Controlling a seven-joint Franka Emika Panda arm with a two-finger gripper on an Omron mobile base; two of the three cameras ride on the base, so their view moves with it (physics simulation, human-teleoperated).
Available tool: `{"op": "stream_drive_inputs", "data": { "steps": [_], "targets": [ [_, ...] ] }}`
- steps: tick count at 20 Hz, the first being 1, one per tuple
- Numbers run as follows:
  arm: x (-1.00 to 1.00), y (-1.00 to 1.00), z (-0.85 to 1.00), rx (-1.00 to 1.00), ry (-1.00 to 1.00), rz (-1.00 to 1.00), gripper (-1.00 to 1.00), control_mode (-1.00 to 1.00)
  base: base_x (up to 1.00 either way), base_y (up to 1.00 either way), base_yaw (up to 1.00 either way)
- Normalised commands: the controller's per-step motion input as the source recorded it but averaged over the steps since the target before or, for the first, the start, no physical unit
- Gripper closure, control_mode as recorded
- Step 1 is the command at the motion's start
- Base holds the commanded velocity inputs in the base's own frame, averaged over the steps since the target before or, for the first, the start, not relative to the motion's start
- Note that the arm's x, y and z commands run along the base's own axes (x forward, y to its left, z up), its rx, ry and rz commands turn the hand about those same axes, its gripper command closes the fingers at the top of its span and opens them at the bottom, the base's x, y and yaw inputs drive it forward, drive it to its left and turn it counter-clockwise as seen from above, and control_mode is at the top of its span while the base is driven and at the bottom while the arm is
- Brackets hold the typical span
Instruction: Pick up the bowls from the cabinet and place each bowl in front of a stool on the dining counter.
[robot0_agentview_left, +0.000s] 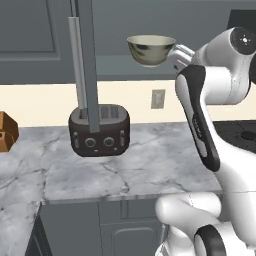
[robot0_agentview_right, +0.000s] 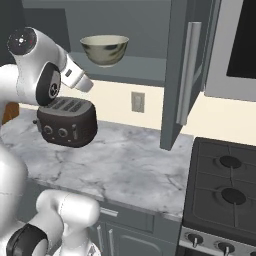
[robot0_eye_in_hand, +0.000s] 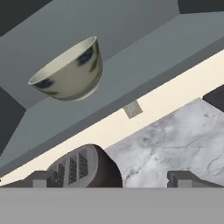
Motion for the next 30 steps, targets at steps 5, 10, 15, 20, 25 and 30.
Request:
{"op": "stream_drive_inputs", "data": {
  "steps": [5,10,15,20,25,30],
  "targets": [
    [0.28,0.0,0.3,0.0,-0.01,0.0,-1.0,-1.0,0.0,0.0,0.0],
    [0.22,0.0,0.22,0.0,-0.09,0.0,-1.0,-1.0,0.0,0.0,0.0],
    [0.18,0.03,0.12,0.02,-0.02,0.01,-1.0,-1.0,0.0,0.0,0.0],
    [0.36,0.04,0.0,0.03,0.0,0.01,-1.0,-1.0,0.0,0.0,0.0],
    [0.54,0.0,0.0,0.02,0.0,0.0,-1.0,-1.0,0.0,0.0,0.0],
    [0.62,0.0,0.0,0.03,0.05,0.0,-1.0,-1.0,0.0,0.0,0.0]
  ]
}}
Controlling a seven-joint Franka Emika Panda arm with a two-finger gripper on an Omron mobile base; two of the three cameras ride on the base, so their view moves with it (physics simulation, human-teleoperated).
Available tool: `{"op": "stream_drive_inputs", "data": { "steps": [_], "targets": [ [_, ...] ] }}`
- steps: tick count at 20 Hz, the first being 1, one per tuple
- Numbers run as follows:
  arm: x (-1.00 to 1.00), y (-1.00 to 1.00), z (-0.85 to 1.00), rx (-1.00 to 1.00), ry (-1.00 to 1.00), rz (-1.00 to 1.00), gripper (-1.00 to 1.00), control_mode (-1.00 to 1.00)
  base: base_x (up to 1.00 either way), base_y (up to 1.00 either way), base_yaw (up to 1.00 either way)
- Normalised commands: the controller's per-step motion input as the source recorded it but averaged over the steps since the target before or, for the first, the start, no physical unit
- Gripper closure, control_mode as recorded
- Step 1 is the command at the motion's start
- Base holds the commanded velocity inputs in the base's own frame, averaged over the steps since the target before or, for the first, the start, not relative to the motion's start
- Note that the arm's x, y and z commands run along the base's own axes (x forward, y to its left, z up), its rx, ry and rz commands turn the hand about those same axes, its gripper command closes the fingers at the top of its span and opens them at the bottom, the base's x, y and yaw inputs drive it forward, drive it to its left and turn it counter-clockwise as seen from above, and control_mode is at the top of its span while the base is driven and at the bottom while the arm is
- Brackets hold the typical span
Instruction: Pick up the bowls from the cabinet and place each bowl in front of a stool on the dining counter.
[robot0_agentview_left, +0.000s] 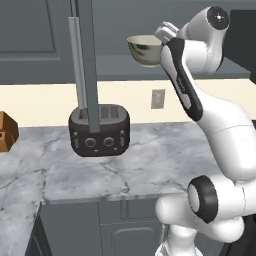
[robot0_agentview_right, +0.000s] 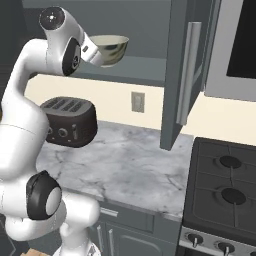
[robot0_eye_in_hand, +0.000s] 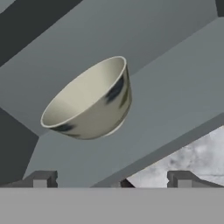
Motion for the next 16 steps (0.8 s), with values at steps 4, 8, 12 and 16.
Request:
{"op": "stream_drive_inputs", "data": {
  "steps": [4,8,12,16],
  "targets": [
    [0.59,0.0,0.0,0.01,0.09,0.0,-1.0,-1.0,0.0,0.0,0.0],
    [0.51,0.0,0.0,0.0,0.06,0.0,-1.0,-1.0,0.0,0.0,0.0],
    [0.43,0.0,0.0,0.0,0.0,0.0,-1.0,-1.0,0.0,0.0,0.0],
    [0.45,0.0,0.0,0.0,0.02,0.0,-1.0,-1.0,0.0,0.0,0.0]
  ]
}}
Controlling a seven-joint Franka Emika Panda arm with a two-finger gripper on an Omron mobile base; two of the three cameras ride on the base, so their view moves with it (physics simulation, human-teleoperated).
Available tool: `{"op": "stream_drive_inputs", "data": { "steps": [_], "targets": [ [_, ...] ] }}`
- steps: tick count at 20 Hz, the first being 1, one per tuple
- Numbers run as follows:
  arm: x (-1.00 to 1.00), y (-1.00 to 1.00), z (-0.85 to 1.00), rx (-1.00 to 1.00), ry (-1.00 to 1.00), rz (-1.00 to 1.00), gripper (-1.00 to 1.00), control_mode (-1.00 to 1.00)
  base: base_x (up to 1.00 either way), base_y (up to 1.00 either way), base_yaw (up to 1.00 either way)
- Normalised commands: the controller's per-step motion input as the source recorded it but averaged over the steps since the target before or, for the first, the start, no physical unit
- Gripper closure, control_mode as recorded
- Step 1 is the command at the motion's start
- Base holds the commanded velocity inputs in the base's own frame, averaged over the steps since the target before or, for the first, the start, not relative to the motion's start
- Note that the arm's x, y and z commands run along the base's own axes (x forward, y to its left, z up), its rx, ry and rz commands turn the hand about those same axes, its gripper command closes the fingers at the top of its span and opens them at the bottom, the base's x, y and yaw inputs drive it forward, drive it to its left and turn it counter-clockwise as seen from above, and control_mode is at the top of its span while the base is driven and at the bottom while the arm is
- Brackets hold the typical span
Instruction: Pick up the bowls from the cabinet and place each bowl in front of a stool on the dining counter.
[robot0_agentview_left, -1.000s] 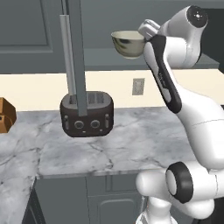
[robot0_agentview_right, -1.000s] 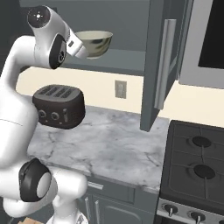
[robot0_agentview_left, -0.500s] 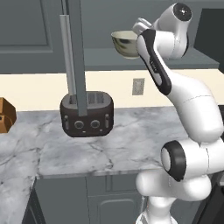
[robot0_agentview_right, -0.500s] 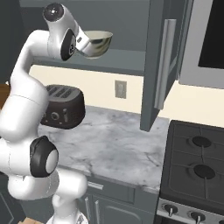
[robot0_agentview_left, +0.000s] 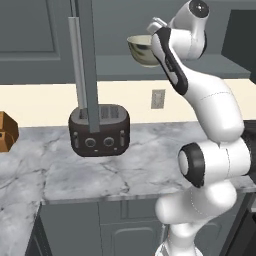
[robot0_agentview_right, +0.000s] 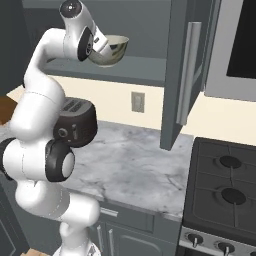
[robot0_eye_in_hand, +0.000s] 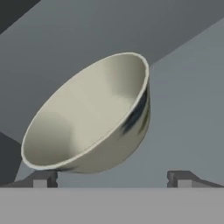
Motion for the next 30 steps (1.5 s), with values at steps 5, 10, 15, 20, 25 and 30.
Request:
{"op": "stream_drive_inputs", "data": {
  "steps": [5,10,15,20,25,30],
  "targets": [
    [0.39,0.0,0.0,0.0,0.02,0.0,-1.0,-1.0,0.0,0.0,0.0],
    [0.38,0.0,-0.05,0.0,0.04,0.0,-1.0,-1.0,0.0,0.0,0.0],
    [0.31,0.0,-0.13,0.0,0.05,0.0,-1.0,-1.0,0.0,0.0,0.0],
    [0.21,0.0,-0.1,0.0,0.07,0.0,-1.0,-1.0,0.0,0.0,0.0],
    [0.0,0.0,-0.36,0.0,0.08,0.0,-1.0,-1.0,0.0,0.0,0.0],
    [0.07,0.0,-0.27,0.0,0.01,0.0,1.0,-1.0,0.0,0.0,0.0]
  ]
}}
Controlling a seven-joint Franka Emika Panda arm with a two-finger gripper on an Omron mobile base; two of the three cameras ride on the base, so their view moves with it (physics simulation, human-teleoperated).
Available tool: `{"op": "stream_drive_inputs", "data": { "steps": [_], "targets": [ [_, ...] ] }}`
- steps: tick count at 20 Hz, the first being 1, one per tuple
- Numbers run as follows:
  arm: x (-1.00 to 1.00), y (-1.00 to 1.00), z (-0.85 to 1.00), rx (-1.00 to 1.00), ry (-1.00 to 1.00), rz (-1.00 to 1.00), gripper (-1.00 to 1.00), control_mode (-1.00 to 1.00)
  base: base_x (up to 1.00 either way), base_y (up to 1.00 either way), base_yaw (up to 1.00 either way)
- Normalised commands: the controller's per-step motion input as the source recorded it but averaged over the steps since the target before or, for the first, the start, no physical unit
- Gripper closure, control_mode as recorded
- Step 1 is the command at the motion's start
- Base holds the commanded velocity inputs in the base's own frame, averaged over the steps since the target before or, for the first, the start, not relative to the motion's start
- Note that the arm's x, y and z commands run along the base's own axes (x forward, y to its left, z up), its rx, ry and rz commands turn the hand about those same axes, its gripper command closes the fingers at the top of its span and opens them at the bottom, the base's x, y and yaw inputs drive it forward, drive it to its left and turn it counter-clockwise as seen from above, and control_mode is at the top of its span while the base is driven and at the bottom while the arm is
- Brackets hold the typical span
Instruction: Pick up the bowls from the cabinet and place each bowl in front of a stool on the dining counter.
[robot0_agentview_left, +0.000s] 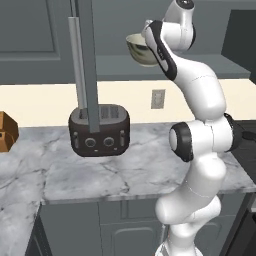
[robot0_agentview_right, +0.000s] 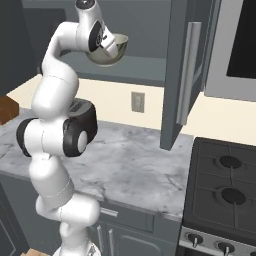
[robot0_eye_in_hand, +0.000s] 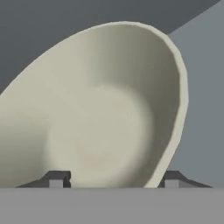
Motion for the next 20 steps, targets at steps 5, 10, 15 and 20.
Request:
{"op": "stream_drive_inputs", "data": {
  "steps": [5,10,15,20],
  "targets": [
    [-0.01,0.0,0.0,0.0,0.0,0.0,1.0,-1.0,0.0,0.0,0.0],
    [-0.67,-0.06,-0.01,0.0,0.0,0.0,1.0,-1.0,0.0,0.0,0.0],
    [-1.0,-0.11,0.0,0.0,-0.13,0.0,1.0,-1.0,0.0,0.0,0.0],
    [-1.0,-0.04,-0.04,0.0,-0.24,0.0,1.0,-1.0,0.0,0.0,0.0]
  ]
}}
